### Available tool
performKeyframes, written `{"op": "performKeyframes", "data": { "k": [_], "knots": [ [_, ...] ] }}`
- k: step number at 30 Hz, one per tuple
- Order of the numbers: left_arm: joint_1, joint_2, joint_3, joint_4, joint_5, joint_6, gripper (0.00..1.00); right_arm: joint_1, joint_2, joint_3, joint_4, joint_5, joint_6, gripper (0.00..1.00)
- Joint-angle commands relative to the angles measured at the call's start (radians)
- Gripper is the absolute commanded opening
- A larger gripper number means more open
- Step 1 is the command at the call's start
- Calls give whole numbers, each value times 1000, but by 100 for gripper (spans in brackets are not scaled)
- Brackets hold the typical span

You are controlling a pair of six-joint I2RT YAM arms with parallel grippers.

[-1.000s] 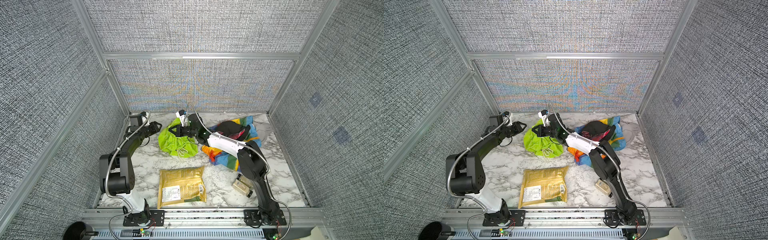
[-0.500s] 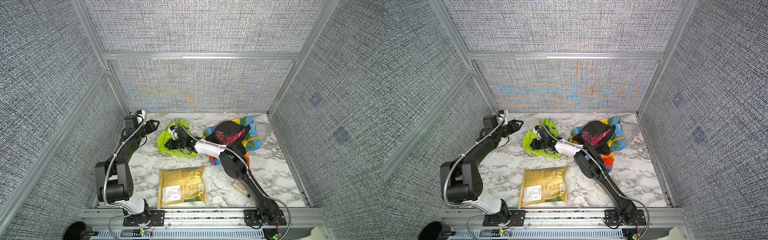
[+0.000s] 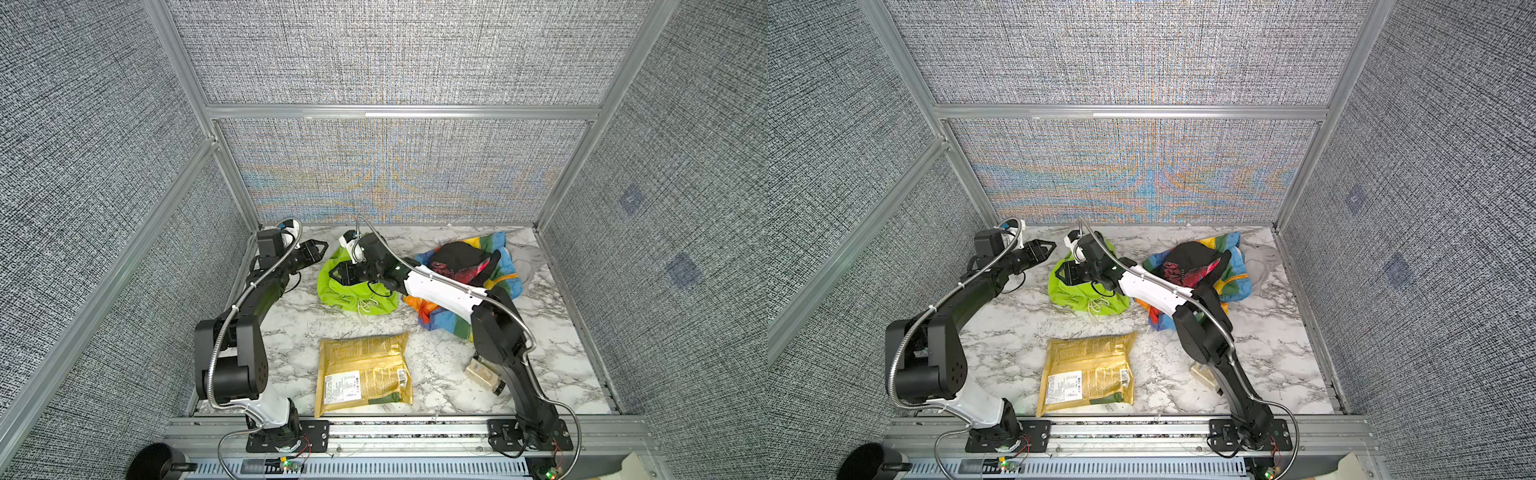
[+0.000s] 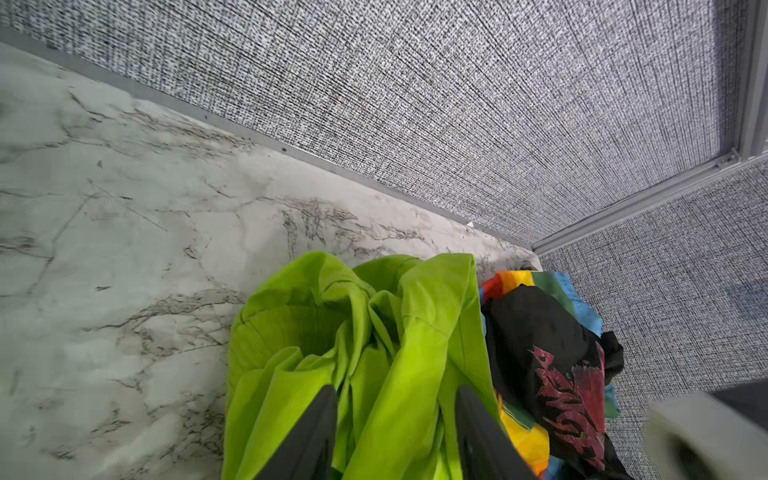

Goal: Pick out a specific cloth from the pile

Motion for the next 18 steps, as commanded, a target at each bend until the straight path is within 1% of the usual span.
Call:
{"op": "performKeyframes", "data": {
  "k": [1, 5, 9, 11, 15, 18],
  "knots": [
    [-22, 3, 13, 14, -3, 31, 50, -6, -92, -76, -3, 98, -70, 42],
    [-50, 5, 29, -29, -39, 62, 50, -47, -172, -174, -7, 200, -71, 42],
    [-64, -6, 31, -43, -65, 84, 50, -98, -197, -226, -46, 273, -53, 42],
    [-66, -15, 31, -48, -77, 91, 50, -119, -210, -268, -38, 312, -36, 41],
    [-65, -15, 31, -47, -75, 92, 50, -145, -196, -294, -60, 361, -17, 36],
    [-65, -13, 33, -46, -68, 88, 50, -156, -155, -278, -81, 349, -9, 33]
  ]
}}
